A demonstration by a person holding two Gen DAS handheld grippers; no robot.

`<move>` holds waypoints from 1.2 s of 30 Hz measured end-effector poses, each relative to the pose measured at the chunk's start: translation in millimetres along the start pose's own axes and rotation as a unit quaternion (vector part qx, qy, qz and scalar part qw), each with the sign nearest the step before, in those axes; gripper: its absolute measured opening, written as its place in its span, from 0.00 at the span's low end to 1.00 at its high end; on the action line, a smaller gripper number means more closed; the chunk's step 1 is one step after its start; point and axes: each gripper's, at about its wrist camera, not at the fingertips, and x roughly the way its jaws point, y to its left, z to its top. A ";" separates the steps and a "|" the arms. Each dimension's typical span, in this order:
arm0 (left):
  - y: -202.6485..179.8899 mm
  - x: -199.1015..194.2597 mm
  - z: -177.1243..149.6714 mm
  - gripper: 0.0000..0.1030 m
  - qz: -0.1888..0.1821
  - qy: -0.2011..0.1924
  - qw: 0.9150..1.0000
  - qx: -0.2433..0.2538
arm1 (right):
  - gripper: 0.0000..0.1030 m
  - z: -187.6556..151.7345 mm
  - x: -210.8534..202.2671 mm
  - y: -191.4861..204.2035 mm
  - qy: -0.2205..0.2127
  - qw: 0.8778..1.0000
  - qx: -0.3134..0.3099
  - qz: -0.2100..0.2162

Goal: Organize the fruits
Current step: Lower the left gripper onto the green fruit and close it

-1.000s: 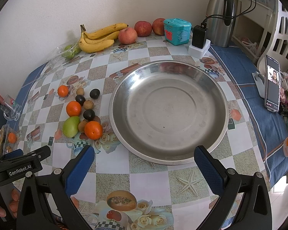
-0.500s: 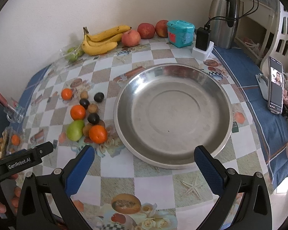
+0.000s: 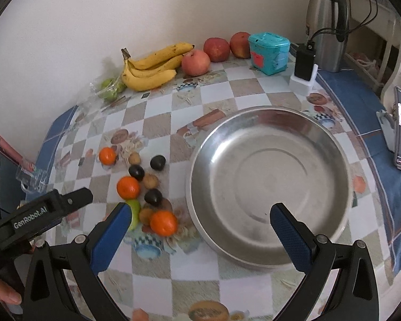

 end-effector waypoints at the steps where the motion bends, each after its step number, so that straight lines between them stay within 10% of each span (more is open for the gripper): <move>1: 0.3 2.7 3.6 1.00 -0.002 -0.003 1.000 -0.001 | 1.00 3.1 4.1 0.8 0.003 1.000 0.003 -0.001; 11: 10.9 25.8 10.8 1.00 0.033 -0.009 0.999 0.016 | 1.00 16.1 43.9 9.8 0.040 0.999 -0.003 -0.004; 21: 8.0 48.4 -8.2 0.98 0.012 0.067 0.998 0.004 | 0.97 11.7 32.3 1.7 0.030 0.999 -0.007 -0.025; 36: -22.8 72.1 -31.4 0.65 -0.016 0.114 0.992 0.043 | 0.97 10.1 22.4 -9.1 0.023 0.999 0.012 -0.021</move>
